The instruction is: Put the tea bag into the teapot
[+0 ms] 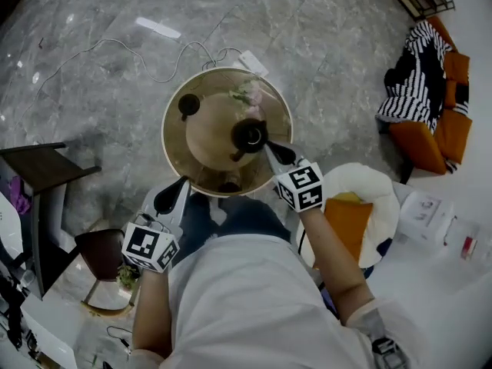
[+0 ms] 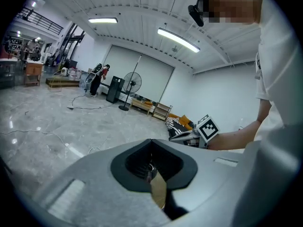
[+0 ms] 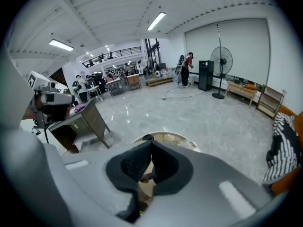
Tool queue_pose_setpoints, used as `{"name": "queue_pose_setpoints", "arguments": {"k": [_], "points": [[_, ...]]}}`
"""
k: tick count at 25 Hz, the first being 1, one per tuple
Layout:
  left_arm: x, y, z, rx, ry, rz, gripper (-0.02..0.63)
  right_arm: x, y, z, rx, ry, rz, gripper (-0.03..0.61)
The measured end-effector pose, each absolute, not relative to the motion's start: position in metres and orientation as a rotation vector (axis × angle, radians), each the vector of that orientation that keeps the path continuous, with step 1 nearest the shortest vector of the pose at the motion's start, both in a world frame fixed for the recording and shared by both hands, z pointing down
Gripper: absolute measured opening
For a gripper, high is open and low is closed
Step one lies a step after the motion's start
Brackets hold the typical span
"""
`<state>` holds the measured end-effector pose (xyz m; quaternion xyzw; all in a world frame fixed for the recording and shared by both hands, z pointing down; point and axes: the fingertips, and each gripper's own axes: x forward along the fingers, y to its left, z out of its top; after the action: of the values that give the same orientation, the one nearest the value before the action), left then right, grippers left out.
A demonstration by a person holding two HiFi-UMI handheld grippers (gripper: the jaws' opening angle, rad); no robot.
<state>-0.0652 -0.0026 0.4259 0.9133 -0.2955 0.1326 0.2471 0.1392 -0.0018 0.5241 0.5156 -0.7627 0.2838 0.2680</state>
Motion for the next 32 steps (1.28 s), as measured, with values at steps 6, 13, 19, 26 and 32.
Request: {"name": "queue_pose_setpoints", "arguments": {"k": [6, 13, 19, 26, 32], "points": [[-0.044, -0.021, 0.394, 2.598, -0.694, 0.315, 0.006, 0.147, 0.008, 0.444, 1.558, -2.109, 0.679, 0.003], [-0.025, -0.031, 0.339, 2.749, -0.611, 0.259, 0.006, 0.15, 0.024, 0.362, 1.715, -2.16, 0.559, 0.003], [-0.012, -0.033, 0.288, 2.85, -0.563, 0.179, 0.006, 0.151, 0.036, 0.301, 1.823, -2.201, 0.408, 0.003], [-0.008, -0.024, 0.244, 2.955, -0.518, 0.096, 0.006, 0.15, 0.051, 0.259, 1.922, -2.203, 0.278, 0.003], [-0.01, -0.019, 0.23, 2.98, -0.496, 0.061, 0.006, 0.145, 0.06, 0.248, 1.958, -2.195, 0.243, 0.003]]}}
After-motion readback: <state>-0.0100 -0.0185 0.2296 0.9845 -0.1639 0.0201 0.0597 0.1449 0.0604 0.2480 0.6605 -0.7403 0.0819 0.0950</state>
